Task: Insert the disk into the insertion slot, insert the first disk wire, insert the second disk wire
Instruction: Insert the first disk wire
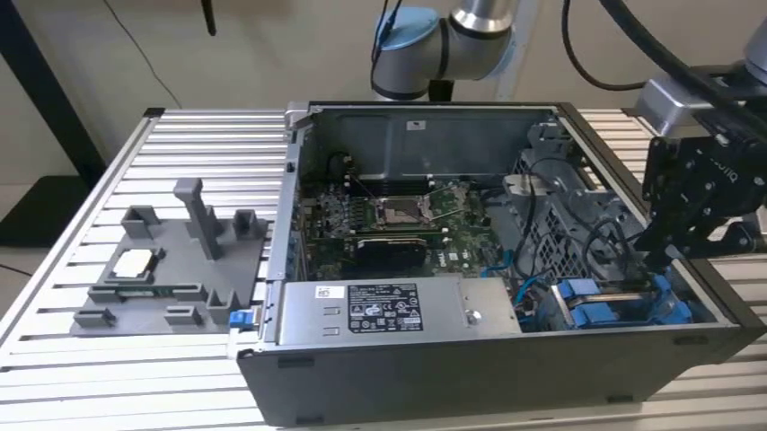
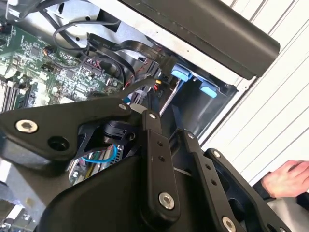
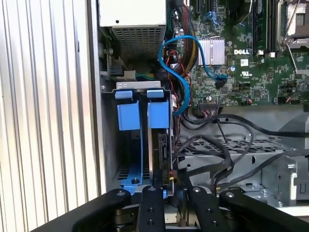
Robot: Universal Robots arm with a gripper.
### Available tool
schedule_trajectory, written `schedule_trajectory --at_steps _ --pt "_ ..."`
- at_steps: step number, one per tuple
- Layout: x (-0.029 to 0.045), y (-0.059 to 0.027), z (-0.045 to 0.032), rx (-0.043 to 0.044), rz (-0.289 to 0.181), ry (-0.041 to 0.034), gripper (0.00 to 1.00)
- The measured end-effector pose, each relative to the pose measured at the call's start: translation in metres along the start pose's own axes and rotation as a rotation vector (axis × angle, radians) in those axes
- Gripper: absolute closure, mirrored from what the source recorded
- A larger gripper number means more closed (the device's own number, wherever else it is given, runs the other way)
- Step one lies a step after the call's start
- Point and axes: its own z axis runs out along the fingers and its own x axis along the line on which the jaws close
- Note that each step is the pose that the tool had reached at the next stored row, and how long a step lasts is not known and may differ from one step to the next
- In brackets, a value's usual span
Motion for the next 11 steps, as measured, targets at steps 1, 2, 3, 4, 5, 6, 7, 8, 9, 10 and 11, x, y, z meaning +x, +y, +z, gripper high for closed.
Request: schedule_trajectory --at_steps 1,2,3,4,5,6,7,8,9,10,11 --pt "-0.0004 0.0000 -0.0024 -0.0001 0.000 0.0000 0.73" --pt "-0.0013 0.0000 -0.0034 -0.0002 0.000 -0.0003 0.73" --pt "-0.0020 -0.0002 -0.0036 -0.0002 0.000 -0.0002 0.73" --pt "-0.0024 -0.0017 -0.0036 -0.0006 0.000 0.0000 0.73" --pt "-0.0028 -0.0047 -0.0037 -0.0018 0.000 0.0002 0.73" --pt "-0.0031 -0.0084 -0.0036 -0.0038 0.000 0.0001 0.73" --pt "-0.0034 -0.0121 -0.0036 -0.0059 0.000 0.0002 0.73" --pt "-0.0038 -0.0161 -0.0035 -0.0082 0.000 0.0002 0.73" --pt "-0.0041 -0.0196 -0.0035 -0.0099 0.000 0.0002 0.73" --pt "-0.0046 -0.0228 -0.0034 -0.0112 0.000 -0.0003 0.73" --pt "-0.0050 -0.0257 -0.0034 -0.0119 0.000 -0.0014 0.73"
